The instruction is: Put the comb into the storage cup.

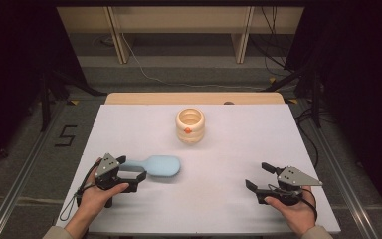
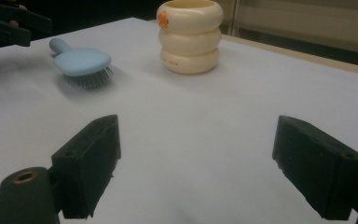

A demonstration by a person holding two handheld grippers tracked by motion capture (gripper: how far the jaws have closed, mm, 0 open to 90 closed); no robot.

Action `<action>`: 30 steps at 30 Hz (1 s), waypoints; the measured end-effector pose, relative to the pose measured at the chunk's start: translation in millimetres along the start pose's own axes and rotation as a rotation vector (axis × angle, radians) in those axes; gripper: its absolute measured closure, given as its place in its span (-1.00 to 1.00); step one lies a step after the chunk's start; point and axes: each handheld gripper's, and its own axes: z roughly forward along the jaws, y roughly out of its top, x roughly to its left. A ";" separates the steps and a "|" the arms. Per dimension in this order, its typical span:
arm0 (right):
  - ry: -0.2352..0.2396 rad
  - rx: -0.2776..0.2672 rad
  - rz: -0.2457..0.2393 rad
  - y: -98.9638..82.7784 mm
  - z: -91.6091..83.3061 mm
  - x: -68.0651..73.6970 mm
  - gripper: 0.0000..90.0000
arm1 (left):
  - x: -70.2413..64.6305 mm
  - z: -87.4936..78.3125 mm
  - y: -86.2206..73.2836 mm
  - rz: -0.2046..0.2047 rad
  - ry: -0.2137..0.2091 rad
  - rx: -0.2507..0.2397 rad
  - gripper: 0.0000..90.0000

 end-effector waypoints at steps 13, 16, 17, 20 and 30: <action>-0.003 0.001 -0.003 0.1 0.0 0.6 -0.65 | 2.5 -1.9 6.7 0.004 0.040 -0.022 -0.66; -0.010 0.007 0.001 -0.4 1.1 0.4 -0.64 | 6.3 0.3 18.8 -0.027 0.086 -0.041 -0.39; -0.010 0.007 0.001 -0.4 1.1 0.4 -0.64 | 7.4 1.4 23.4 -0.024 0.093 -0.050 -0.39; -0.011 0.006 0.001 0.0 0.9 0.5 -0.64 | 11.1 8.0 36.2 0.030 0.189 -0.036 0.08; -0.009 0.013 0.001 -1.2 1.3 0.2 -0.64 | 29.6 42.4 40.3 0.029 0.258 0.161 1.00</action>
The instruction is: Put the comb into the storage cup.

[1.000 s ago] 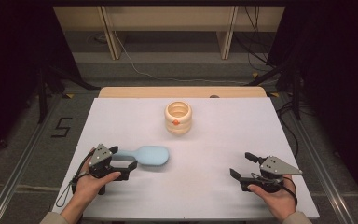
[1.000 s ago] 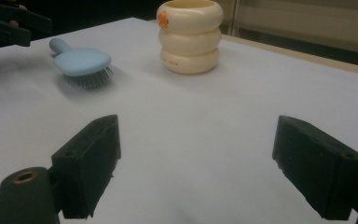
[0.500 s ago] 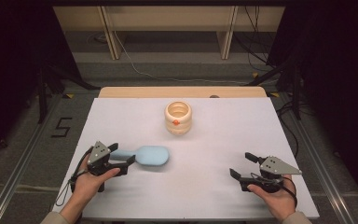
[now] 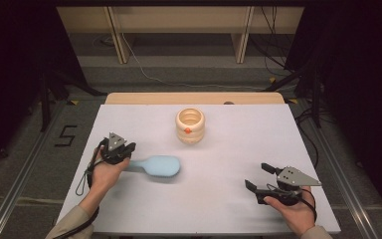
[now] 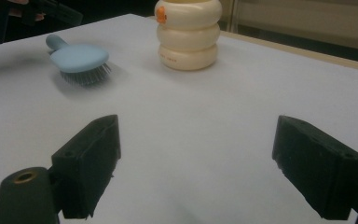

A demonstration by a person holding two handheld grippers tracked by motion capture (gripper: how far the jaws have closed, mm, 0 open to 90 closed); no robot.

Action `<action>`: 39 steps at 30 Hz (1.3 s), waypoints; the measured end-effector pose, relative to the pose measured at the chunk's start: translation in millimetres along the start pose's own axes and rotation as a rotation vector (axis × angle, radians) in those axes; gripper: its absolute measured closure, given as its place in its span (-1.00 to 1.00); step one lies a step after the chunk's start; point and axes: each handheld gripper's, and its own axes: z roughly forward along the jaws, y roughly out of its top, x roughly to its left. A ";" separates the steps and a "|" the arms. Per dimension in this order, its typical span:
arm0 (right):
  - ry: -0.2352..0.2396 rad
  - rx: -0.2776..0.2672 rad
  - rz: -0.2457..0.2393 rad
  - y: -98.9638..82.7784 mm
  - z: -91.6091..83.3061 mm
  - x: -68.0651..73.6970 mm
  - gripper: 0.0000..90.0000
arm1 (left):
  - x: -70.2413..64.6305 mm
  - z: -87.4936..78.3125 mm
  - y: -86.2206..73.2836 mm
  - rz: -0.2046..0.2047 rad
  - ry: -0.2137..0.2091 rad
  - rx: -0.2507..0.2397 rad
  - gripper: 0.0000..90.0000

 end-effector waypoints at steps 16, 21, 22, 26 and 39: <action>0.001 0.010 -0.002 -0.2 -0.5 0.5 -0.64 | 0.6 19.9 -3.7 0.013 0.017 0.196 0.99; 0.003 0.010 -0.003 -0.3 -0.4 0.5 -0.64 | -1.1 23.9 -5.2 0.010 0.019 0.251 0.99; 0.003 0.011 -0.002 -0.4 -0.1 0.6 -0.64 | -1.7 24.8 -5.1 0.015 0.021 0.261 0.99; 0.006 0.013 -0.003 -0.2 -0.2 1.0 -0.64 | -2.6 27.0 -4.0 0.025 0.026 0.284 0.99; 0.004 0.013 -0.002 -0.4 -0.7 0.7 -0.64 | -6.5 21.7 -2.6 0.055 0.033 0.332 1.00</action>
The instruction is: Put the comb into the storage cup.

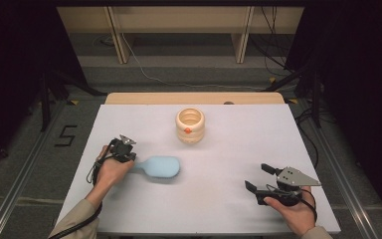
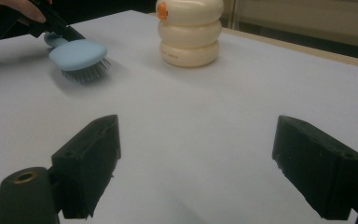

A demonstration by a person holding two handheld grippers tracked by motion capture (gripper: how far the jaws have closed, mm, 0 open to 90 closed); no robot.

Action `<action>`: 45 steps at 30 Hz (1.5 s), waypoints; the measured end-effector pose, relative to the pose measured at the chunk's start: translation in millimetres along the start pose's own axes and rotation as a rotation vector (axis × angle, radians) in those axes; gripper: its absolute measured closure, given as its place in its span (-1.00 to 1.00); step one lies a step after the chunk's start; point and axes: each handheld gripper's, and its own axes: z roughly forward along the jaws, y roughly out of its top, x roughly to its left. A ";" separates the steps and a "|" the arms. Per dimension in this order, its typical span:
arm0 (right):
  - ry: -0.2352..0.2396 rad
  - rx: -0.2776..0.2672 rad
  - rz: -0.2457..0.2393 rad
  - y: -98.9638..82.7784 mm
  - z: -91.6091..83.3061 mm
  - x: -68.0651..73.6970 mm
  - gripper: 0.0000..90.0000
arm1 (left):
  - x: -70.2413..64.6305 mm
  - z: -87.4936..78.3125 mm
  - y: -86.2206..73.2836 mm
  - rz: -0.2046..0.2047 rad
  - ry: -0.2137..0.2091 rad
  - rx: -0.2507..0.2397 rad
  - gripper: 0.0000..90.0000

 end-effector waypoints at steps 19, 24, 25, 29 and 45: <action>0.002 -0.001 0.002 0.1 -0.6 0.1 -0.64 | -5.4 -18.5 -14.3 0.017 -0.086 0.080 1.00; 0.002 0.000 0.003 0.0 -0.7 0.1 -0.64 | -9.4 -23.7 -19.4 0.027 -0.102 0.089 0.99; 0.002 -0.001 0.003 0.0 -0.8 0.0 -0.64 | -12.1 -25.5 -21.4 0.033 -0.104 0.089 0.99; 0.004 0.000 0.004 -0.2 -0.4 0.1 -0.64 | -15.8 -29.2 -25.0 0.046 -0.112 0.095 0.99; 0.005 0.001 0.003 -0.2 -0.4 0.1 -0.64 | -24.2 -41.2 -39.0 0.062 -0.138 0.096 0.99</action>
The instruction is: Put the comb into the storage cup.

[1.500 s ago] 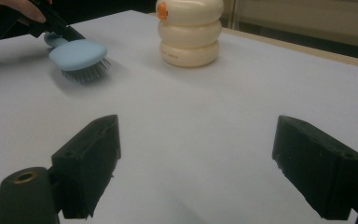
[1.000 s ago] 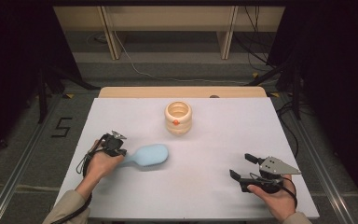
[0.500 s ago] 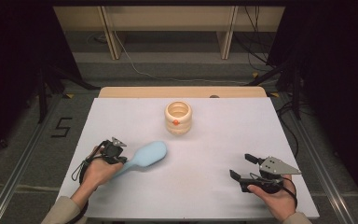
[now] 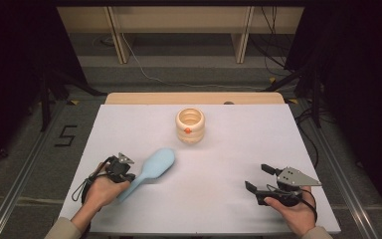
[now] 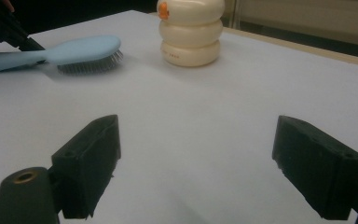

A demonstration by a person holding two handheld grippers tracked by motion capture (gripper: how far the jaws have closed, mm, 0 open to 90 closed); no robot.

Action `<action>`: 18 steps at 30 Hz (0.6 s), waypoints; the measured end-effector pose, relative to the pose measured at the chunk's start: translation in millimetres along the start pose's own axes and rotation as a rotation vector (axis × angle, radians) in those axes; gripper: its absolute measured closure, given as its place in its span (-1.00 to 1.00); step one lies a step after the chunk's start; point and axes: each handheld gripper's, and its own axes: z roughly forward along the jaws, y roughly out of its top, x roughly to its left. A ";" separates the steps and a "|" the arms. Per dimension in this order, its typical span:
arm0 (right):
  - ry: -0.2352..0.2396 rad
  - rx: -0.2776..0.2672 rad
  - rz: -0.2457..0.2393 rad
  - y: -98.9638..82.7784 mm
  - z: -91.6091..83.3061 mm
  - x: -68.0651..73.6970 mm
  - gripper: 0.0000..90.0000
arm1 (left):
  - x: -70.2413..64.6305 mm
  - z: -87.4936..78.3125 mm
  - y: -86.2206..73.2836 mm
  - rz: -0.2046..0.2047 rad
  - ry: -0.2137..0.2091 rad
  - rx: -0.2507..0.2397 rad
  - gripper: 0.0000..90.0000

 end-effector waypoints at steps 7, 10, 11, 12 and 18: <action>0.000 0.000 0.000 0.0 -0.1 0.0 -0.64 | -3.2 -2.0 -3.3 0.005 -0.005 0.001 0.99; 0.000 0.002 0.000 0.0 -0.1 0.1 -0.64 | -4.7 -3.0 -5.2 0.006 -0.007 -0.003 0.99; 0.000 0.002 0.000 0.0 -0.1 0.1 -0.64 | -4.7 -3.0 -5.2 0.006 -0.007 -0.003 0.99; 0.000 0.003 0.000 -0.1 -0.1 0.1 -0.64 | -4.6 -3.0 -5.5 0.003 -0.007 -0.005 0.99; 0.000 0.003 0.001 -0.1 -0.1 0.1 -0.64 | -2.6 -3.4 -6.4 0.007 -0.011 -0.010 0.94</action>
